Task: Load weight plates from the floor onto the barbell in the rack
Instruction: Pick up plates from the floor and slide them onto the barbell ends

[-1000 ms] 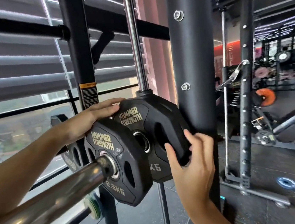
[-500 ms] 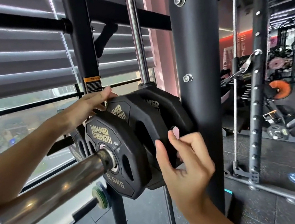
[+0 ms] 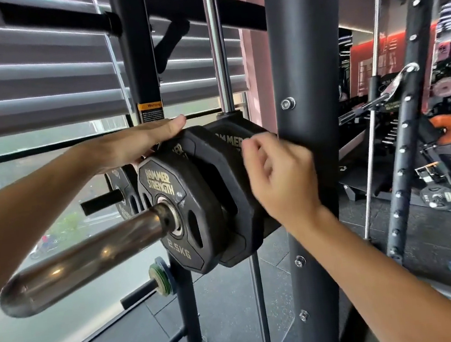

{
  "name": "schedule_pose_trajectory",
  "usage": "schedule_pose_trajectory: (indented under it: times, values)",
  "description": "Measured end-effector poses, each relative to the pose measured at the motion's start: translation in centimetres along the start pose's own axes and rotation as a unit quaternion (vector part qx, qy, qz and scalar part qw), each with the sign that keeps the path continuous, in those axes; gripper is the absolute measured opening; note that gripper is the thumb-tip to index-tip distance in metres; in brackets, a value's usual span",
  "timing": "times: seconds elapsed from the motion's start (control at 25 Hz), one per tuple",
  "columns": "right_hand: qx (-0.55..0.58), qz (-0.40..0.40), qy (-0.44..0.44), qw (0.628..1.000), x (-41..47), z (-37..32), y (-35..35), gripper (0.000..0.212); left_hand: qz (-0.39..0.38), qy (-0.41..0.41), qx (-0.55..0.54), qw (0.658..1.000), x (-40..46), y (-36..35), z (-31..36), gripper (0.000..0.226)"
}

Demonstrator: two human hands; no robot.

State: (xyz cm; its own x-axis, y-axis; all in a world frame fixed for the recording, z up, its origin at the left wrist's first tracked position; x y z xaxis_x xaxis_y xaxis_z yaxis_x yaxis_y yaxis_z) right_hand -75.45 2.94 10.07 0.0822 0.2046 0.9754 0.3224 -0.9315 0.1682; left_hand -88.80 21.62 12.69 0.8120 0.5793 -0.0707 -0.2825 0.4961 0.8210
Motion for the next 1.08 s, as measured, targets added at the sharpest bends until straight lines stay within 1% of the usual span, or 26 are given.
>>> schedule_pose_trajectory:
  times: [0.04, 0.08, 0.2, 0.24, 0.36, 0.4, 0.44, 0.52, 0.56, 0.6, 0.64, 0.68, 0.72, 0.76, 0.8, 0.88, 1.0, 1.08]
  values:
    - [0.008, -0.027, -0.005, 1.000, -0.4, -0.5, -0.8, 0.033, -0.006, 0.002, 0.000, 1.000, -0.2, -0.3, 0.6, 0.060]
    - [0.029, -0.044, -0.012, 0.999, -0.8, -1.1, -1.4, 0.034, -0.007, 0.008, -0.001, 1.000, -0.4, -0.4, 0.8, 0.054]
    - [0.097, -0.046, -0.016, 0.994, -1.7, -2.0, -1.9, 0.033, 0.023, 0.022, -0.020, 0.999, -0.5, 0.9, -0.1, 0.067]
    - [0.111, -0.049, -0.015, 0.992, -1.8, -2.0, -2.0, 0.034, 0.032, 0.028, -0.004, 0.999, -0.6, 1.2, -0.1, 0.067]
    - [0.134, -0.082, -0.004, 0.988, -1.6, -0.9, -2.0, 0.029, 0.049, 0.073, 0.078, 0.993, -1.1, 1.0, 0.8, 0.043]
    - [0.118, -0.090, 0.007, 0.989, -1.4, -0.7, -1.7, 0.025, 0.066, 0.060, 0.117, 0.989, -1.2, 1.1, 1.9, 0.038]
    - [0.095, -0.093, 0.021, 0.991, -1.0, -0.5, -1.2, 0.021, 0.101, 0.027, 0.153, 0.983, -1.5, 1.2, 3.5, 0.032]
    - [0.060, -0.087, 0.048, 0.993, 0.3, -0.3, 0.1, 0.015, 0.193, -0.080, 0.174, 0.962, -2.9, 0.7, 8.1, 0.021]
    - [0.046, -0.083, 0.059, 0.994, 1.1, -0.1, 0.6, 0.015, 0.202, -0.136, 0.182, 0.953, -3.5, -0.3, 10.1, 0.017]
    - [0.035, -0.084, 0.062, 0.994, 1.9, 0.3, 0.8, 0.017, 0.177, -0.162, 0.213, 0.947, -3.6, -2.0, 11.5, 0.015]
    - [0.030, -0.092, 0.056, 0.994, 2.7, 0.9, 0.8, 0.019, 0.147, -0.152, 0.262, 0.942, -3.3, -3.8, 11.7, 0.022]
    - [0.031, -0.110, 0.045, 0.992, 3.5, 1.6, 0.4, 0.021, 0.133, -0.125, 0.315, 0.931, -3.0, -5.1, 11.3, 0.032]
    - [0.036, -0.133, 0.034, 0.990, 4.0, 2.4, -0.2, 0.021, 0.144, -0.105, 0.352, 0.919, -2.8, -5.6, 10.7, 0.041]
    - [0.037, -0.153, 0.027, 0.987, 4.4, 3.0, -0.8, 0.021, 0.165, -0.105, 0.365, 0.910, -2.9, -5.5, 10.3, 0.044]
    - [0.036, -0.169, 0.025, 0.985, 4.6, 3.5, -1.2, 0.019, 0.177, -0.120, 0.360, 0.908, -3.2, -5.3, 10.2, 0.044]
    - [0.037, -0.194, 0.036, 0.980, 4.9, 3.8, -1.8, 0.015, 0.179, -0.144, 0.334, 0.914, -3.5, -4.9, 9.8, 0.041]
    - [0.043, -0.219, 0.032, 0.974, 5.1, 3.9, -1.9, 0.012, 0.171, -0.154, 0.323, 0.918, -3.4, -4.8, 9.6, 0.032]
    - [0.030, -0.225, 0.009, 0.974, 4.7, 3.8, -1.8, 0.014, 0.174, -0.162, 0.315, 0.919, -3.3, -4.5, 9.6, 0.037]
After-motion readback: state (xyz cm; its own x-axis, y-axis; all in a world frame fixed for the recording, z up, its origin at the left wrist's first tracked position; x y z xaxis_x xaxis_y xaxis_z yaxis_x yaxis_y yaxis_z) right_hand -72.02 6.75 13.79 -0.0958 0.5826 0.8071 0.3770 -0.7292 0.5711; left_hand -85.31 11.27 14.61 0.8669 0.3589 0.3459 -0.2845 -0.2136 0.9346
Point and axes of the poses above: each hand's wrist, its own x-axis towards the middle knuckle, its own y-axis out of the back of the hand, z = x × y, the point moved 10 cm from there along x, towards the middle knuckle, and after that the axes turned 13 degrees about -z, right-handed, at the moved point
